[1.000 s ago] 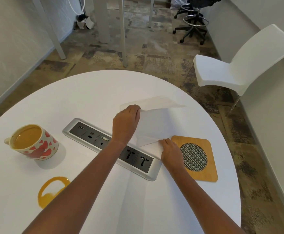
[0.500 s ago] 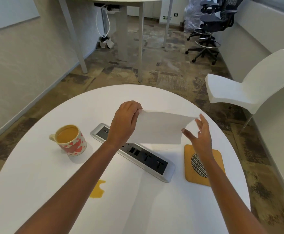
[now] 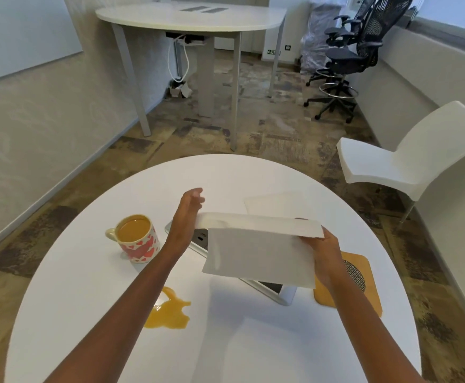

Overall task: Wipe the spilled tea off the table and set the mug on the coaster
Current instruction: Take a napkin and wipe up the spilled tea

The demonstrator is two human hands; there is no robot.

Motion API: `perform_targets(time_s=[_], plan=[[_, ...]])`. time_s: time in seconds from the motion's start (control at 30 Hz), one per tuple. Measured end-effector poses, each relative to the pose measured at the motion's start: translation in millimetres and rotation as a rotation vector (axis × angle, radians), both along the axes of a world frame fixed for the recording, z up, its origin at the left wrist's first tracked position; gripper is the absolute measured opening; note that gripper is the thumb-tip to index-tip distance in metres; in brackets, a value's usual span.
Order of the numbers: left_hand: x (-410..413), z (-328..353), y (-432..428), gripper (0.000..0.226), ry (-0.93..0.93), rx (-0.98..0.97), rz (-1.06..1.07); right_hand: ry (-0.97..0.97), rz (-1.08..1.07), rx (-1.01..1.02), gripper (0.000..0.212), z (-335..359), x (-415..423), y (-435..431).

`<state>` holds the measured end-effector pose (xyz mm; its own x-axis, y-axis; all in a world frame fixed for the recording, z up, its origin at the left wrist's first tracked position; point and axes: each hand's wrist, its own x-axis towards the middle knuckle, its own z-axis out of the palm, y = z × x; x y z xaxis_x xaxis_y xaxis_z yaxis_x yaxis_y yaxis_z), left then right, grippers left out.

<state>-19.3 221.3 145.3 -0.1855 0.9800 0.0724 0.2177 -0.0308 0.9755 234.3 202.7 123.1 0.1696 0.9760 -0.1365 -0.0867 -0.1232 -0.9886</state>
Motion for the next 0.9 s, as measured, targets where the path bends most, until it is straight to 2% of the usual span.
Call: perform_targets(time_s=[0.1,0.17,0.2,0.33,0.4,0.53,0.73,0.83,0.9], plan=[[-9,-14,-10,0.054,-0.161,-0.142,-0.086,0.106,0.014,-0.076,0.014,-4,-5,-1],[-16,-20,-16,0.089,-0.255,-0.234,-0.139,0.143,0.028,-0.105,0.017,-8,-10,-1],[-20,-24,-17,0.098,-0.275,-0.273,-0.159,0.139,0.028,-0.111,0.018,-9,-13,-1],[-32,-36,-19,0.064,-0.360,-0.376,-0.188,0.041,0.010,-0.142,0.036,-16,-27,-4],[-42,-40,-17,0.066,-0.423,-0.417,-0.182,-0.017,-0.017,-0.180,0.046,-19,-33,-6],[-64,-42,-11,0.072,-0.561,-0.506,-0.204,-0.146,0.021,-0.219,0.051,-22,-47,-13],[-90,-41,-6,0.053,-0.468,-0.543,-0.223,-0.162,0.042,-0.311,0.050,-25,-72,-25],[-101,-40,-3,0.062,-0.436,-0.525,-0.191,-0.171,0.056,-0.310,0.048,-22,-83,-30],[-109,-39,-2,0.066,-0.471,-0.544,-0.242,-0.210,0.075,-0.311,0.048,-21,-89,-32]])
